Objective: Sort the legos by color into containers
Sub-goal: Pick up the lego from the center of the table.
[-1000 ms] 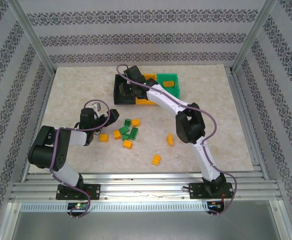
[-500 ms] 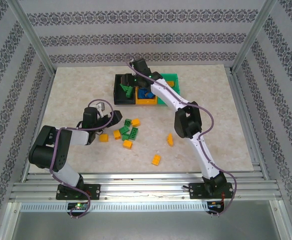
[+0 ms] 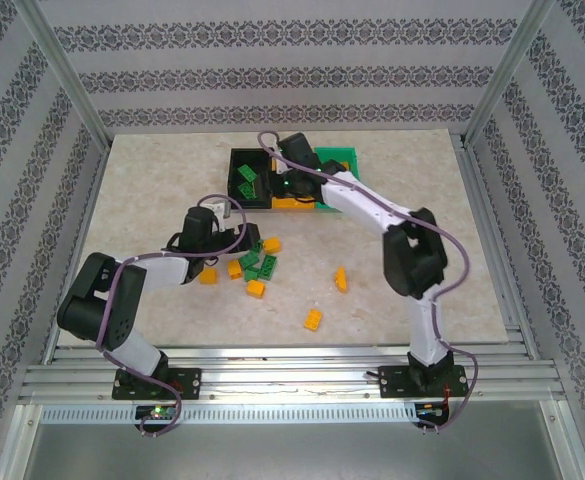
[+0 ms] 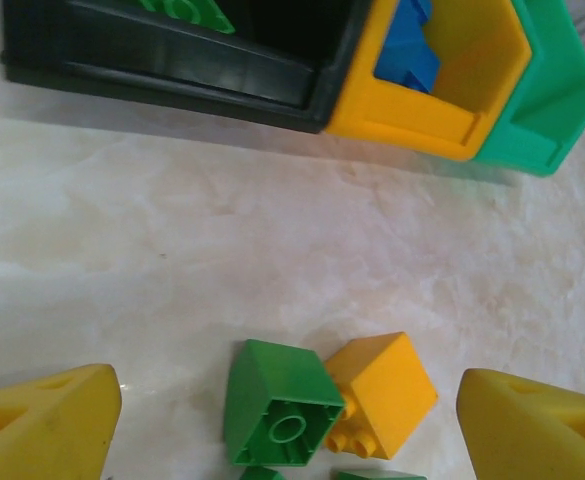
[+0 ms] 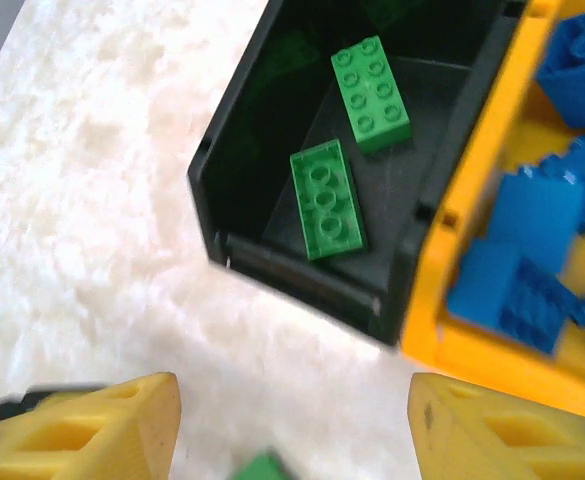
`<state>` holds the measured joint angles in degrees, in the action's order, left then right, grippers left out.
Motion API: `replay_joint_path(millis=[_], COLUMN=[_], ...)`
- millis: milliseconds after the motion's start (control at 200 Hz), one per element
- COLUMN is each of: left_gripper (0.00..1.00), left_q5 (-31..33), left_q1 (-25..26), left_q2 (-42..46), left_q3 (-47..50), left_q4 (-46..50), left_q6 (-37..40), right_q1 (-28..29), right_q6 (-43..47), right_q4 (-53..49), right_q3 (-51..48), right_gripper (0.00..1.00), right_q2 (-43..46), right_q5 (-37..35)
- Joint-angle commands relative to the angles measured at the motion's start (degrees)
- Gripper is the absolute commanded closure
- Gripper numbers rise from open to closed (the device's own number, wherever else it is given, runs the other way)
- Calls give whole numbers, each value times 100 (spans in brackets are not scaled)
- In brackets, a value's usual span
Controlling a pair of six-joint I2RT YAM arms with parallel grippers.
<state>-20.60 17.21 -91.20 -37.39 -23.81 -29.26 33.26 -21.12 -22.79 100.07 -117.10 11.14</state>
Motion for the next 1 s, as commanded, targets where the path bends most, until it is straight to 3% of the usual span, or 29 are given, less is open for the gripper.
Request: replay_joint_path(millis=[0, 95, 230, 365, 540, 700, 994], left_gripper=[17, 17, 28, 29, 29, 29, 31], left_q5=[320, 523, 695, 866, 964, 718, 1163], left_q1=[291, 457, 485, 489, 489, 502, 653], left_q2=[43, -112, -249, -140, -283, -282, -871], left_q3=[-332, -599, -870, -963, -1048, -882, -1647], left_q4=[746, 1168, 1704, 2050, 2506, 2311, 3260], left_q6=[635, 851, 1048, 1188, 1267, 1277, 1532], right_q1=[-101, -217, -322, -473, -702, -757, -1096], right_q6=[249, 249, 258, 337, 339, 608, 610], right_q4=[359, 423, 486, 483, 457, 407, 887], right_q3=[-947, -1731, -2667, -3285, -3765, -4076, -4805], right_gripper=[37, 37, 37, 37, 37, 36, 36], right_q2=[913, 1448, 2107, 2490, 2665, 2900, 3408], right_q5=[-347, -420, -629, -829, -727, -1024, -868])
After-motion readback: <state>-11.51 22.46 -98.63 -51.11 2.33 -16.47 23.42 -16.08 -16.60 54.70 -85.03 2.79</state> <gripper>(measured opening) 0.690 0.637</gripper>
